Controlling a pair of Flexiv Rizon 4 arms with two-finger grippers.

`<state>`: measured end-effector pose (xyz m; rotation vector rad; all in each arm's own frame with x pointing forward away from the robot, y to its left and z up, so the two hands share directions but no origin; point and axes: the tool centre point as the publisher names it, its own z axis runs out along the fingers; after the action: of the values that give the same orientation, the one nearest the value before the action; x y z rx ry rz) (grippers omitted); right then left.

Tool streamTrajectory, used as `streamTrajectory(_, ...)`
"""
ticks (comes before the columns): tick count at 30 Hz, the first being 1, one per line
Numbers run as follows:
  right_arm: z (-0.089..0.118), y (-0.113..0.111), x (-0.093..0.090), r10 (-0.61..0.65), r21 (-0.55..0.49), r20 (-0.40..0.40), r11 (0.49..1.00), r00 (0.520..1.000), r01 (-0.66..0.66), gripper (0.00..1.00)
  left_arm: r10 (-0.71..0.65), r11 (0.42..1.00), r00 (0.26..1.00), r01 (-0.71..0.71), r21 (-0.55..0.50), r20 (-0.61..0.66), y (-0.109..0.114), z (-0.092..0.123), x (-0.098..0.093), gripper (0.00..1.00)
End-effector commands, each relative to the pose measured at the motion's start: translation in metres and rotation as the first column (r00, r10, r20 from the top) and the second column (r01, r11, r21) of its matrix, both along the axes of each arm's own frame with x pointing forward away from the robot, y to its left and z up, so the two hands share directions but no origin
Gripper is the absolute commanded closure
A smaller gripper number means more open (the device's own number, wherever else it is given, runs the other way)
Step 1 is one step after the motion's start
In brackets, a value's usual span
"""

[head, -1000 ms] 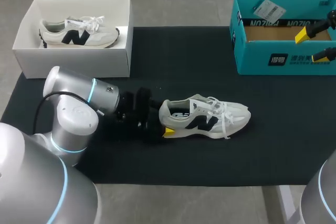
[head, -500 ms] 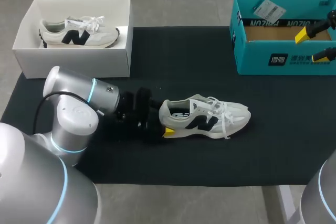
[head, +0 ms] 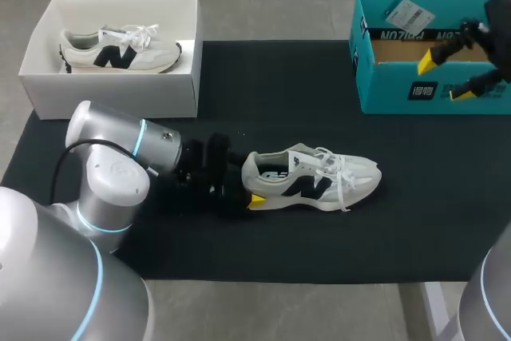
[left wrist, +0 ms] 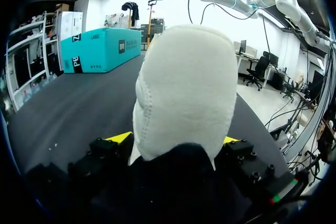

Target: Take the shoe out of the shoebox, open the shoe tongue, remove and reinsert the insole, then place the shoe into the shoebox

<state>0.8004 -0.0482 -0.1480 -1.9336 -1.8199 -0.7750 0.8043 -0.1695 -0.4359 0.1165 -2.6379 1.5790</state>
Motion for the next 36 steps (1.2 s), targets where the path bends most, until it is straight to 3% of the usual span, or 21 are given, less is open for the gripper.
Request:
streamTrajectory(1, -0.01, 0.047, 0.017, -0.026, -0.12, -0.043, 0.993, 0.999, 0.021, 0.0, 0.001, 1.0, 1.0, -0.001, 0.003, -0.001, 0.0, -0.001, 0.001, 1.0)
streamTrajectory(10, -0.028, 0.109, 0.007, -0.087, -0.328, -0.058, 0.943, 0.994, 0.064, 0.0, 0.001, 1.0, 1.0, -0.001, 0.003, -0.001, 0.0, -0.001, 0.001, 1.0)
streamTrajectory(23, -0.069, 0.165, -0.012, -0.205, -0.56, -0.098, 0.82, 0.974, 0.116, 0.0, 0.001, 1.0, 1.0, -0.001, 0.003, -0.001, 0.0, -0.001, 0.001, 1.0)
streamTrajectory(31, -0.093, 0.187, -0.017, -0.28, -0.63, -0.122, 0.763, 0.952, 0.144, 0.0, 0.001, 1.0, 1.0, -0.001, 0.003, -0.001, 0.0, -0.001, 0.001, 1.0)
streamTrajectory(36, -0.103, 0.194, -0.021, -0.293, -0.634, -0.125, 0.759, 0.948, 0.15, 0.0, 0.001, 1.0, 1.0, -0.001, 0.003, -0.001, 0.0, -0.001, 0.001, 1.0)
